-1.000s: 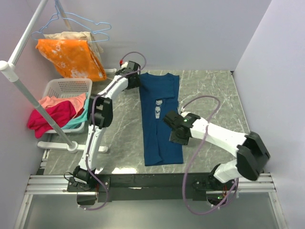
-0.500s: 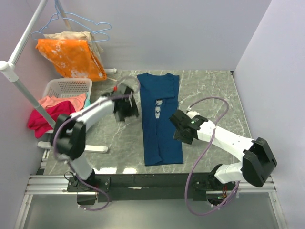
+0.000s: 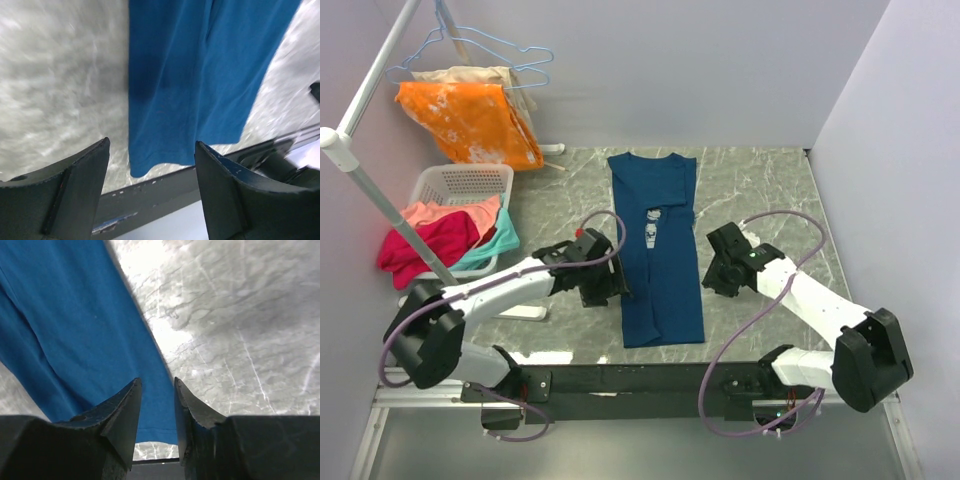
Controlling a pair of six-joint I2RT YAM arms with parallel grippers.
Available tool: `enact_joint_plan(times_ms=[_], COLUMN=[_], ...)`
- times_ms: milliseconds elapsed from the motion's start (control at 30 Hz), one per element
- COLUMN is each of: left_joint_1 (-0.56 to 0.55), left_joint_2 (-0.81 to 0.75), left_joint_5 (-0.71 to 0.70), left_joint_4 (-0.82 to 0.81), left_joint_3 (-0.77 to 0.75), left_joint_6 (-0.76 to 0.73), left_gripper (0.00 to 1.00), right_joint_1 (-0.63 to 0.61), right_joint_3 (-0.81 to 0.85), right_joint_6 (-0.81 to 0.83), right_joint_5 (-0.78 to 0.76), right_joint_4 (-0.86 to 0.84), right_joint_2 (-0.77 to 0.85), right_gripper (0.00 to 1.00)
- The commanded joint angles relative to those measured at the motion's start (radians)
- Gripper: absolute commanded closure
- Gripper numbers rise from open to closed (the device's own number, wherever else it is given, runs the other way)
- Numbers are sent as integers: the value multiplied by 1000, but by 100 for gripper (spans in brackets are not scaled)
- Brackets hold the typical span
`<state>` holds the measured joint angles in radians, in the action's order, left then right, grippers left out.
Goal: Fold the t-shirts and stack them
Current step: Fold the tshirt
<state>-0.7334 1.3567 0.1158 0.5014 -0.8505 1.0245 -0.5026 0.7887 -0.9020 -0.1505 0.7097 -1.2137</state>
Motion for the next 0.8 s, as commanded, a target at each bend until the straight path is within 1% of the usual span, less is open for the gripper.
enact_joint_plan(times_ms=[0,100,233,333,400,467,567,633,767], left_joint_1=[-52,-70,-84,-119,-162,-204,-239,-245,-258], left_joint_2=[39,67,90,97,120,134,145,166,202], left_joint_5=[27,27,28,28,13,-7,4,5,10], left_joint_4=[-47,-66,-61,-43,12,41,40,35,23], left_joint_3=[8,34,53,50,24,5,13,16,10], left_joint_6=[31,42,60,51,39,25,31,35,58], left_gripper=[27,27,29,31,32,36,42,46,50], right_joint_1=[-40,-94,-166,-206,-217,-229,-240,-247,-260], right_joint_3=[-35,-66,-100,-117,-132,-146,-178,-207,-243], right_joint_6=[35,20,-14,-32,-37,-40,-55,-64,-81], right_joint_5=[39,39,37,32,32,34,43,51,68], right_joint_4=[-27,-24,-29,-26,-24,-29,-36,-49,-75], right_joint_2=[-18,-29,-52,-58,-49,-40,-32,-27,-23], right_gripper=[58,54,53,53,53,53,54,55,56])
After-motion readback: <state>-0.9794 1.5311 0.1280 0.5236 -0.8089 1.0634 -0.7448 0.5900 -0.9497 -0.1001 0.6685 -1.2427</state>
